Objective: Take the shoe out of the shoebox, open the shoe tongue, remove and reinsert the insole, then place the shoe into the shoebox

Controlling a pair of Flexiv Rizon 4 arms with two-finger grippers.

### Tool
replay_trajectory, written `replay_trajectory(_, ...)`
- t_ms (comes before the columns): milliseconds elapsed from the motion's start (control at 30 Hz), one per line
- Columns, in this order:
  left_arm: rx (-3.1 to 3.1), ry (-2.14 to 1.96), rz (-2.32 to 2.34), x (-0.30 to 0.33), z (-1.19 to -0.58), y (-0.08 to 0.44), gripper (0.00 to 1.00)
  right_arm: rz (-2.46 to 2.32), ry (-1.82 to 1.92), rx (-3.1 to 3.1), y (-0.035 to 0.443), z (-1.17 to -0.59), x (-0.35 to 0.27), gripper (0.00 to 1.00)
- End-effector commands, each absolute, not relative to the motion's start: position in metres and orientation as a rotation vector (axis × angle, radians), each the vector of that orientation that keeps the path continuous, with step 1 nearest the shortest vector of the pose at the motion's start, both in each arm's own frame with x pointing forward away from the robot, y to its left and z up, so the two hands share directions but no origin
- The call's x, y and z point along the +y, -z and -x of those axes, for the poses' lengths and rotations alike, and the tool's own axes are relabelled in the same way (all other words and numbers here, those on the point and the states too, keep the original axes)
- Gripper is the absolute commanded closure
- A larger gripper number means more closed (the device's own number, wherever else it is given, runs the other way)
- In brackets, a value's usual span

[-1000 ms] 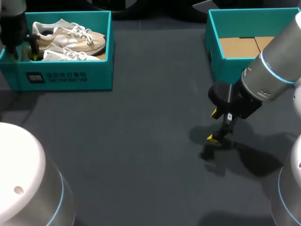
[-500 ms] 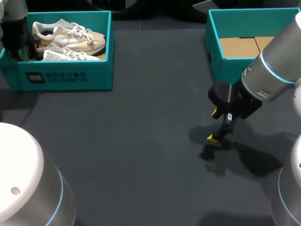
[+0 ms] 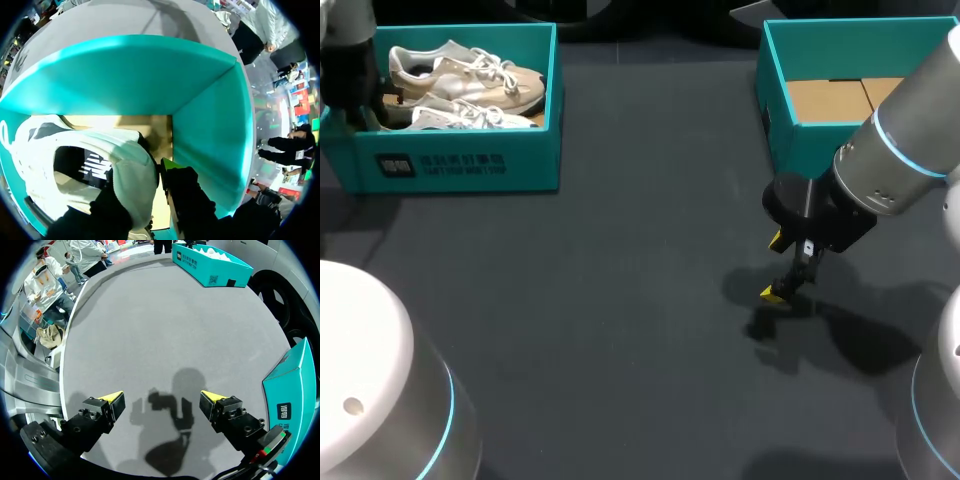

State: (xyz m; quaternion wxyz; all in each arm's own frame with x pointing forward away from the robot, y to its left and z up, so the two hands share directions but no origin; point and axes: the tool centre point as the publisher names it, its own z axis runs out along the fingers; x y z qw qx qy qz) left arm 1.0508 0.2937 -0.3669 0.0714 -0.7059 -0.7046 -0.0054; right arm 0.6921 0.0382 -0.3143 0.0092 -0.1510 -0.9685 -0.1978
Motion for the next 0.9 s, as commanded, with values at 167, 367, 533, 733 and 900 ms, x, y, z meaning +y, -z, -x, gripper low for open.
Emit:
replay_trajectory(167,-2.106,0.046,2.143,0.294,-1.043,0.36,1.0,0.473,0.618,-3.028,0.315,-0.69,0.038,0.0)
replay_trajectory(367,-2.114,0.058,2.146,0.299,-1.04,0.348,1.0,0.473,0.618,-3.028,0.315,-0.69,0.038,0.0)
replay_trajectory(533,-2.132,0.058,2.148,0.301,-1.041,0.333,1.0,0.473,0.618,-3.028,0.315,-0.69,0.038,0.0)
replay_trajectory(733,-2.134,0.053,2.151,0.301,-1.043,0.318,1.0,0.473,0.618,-3.028,0.315,-0.69,0.038,0.0)
replay_trajectory(900,-2.132,0.062,2.156,0.301,-1.046,0.305,1.0,0.473,0.618,-3.028,0.315,-0.69,0.038,0.0)
